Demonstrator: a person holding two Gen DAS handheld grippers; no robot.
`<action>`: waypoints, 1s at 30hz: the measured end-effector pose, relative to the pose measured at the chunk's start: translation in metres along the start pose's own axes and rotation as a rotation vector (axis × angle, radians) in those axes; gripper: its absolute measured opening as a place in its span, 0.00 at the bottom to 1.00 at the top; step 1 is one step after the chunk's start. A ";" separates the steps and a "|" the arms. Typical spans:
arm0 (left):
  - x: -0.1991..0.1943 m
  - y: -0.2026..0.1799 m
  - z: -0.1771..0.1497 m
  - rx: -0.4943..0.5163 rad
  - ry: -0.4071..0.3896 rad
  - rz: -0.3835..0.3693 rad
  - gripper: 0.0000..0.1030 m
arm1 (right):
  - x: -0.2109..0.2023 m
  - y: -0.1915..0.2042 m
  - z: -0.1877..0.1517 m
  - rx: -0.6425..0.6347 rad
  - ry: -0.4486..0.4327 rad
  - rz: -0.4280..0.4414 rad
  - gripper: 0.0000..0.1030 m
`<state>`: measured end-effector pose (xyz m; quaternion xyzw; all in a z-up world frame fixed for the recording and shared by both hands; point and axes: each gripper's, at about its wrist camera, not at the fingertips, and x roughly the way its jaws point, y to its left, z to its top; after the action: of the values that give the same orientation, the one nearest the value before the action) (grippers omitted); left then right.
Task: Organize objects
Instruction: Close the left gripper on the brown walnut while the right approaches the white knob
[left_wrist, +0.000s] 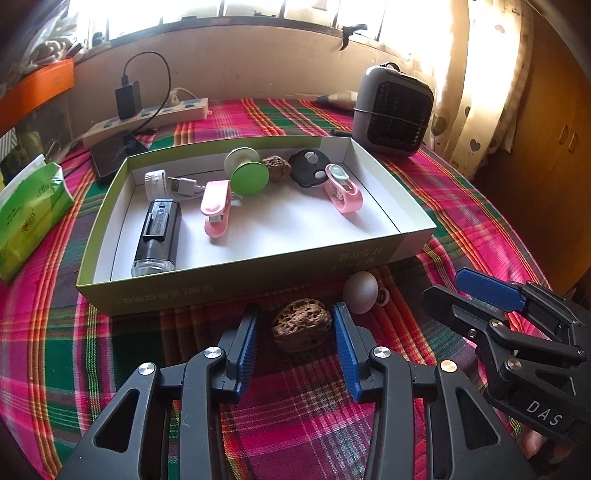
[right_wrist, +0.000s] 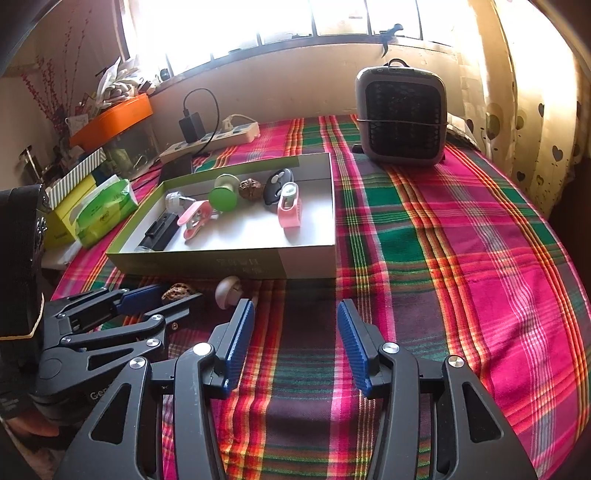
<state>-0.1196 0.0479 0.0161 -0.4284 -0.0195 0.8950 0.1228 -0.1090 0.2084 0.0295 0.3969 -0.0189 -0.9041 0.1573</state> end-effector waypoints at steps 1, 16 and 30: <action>0.000 0.001 0.000 -0.002 0.001 0.004 0.37 | 0.001 0.001 0.000 -0.001 0.002 0.001 0.47; -0.009 0.019 -0.005 -0.041 -0.014 0.034 0.29 | 0.011 0.021 0.003 -0.041 0.031 0.017 0.47; -0.015 0.043 -0.010 -0.083 -0.018 0.061 0.29 | 0.031 0.045 0.009 -0.098 0.068 0.020 0.47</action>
<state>-0.1111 0.0014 0.0153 -0.4257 -0.0446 0.9005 0.0775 -0.1232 0.1559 0.0203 0.4188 0.0268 -0.8884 0.1860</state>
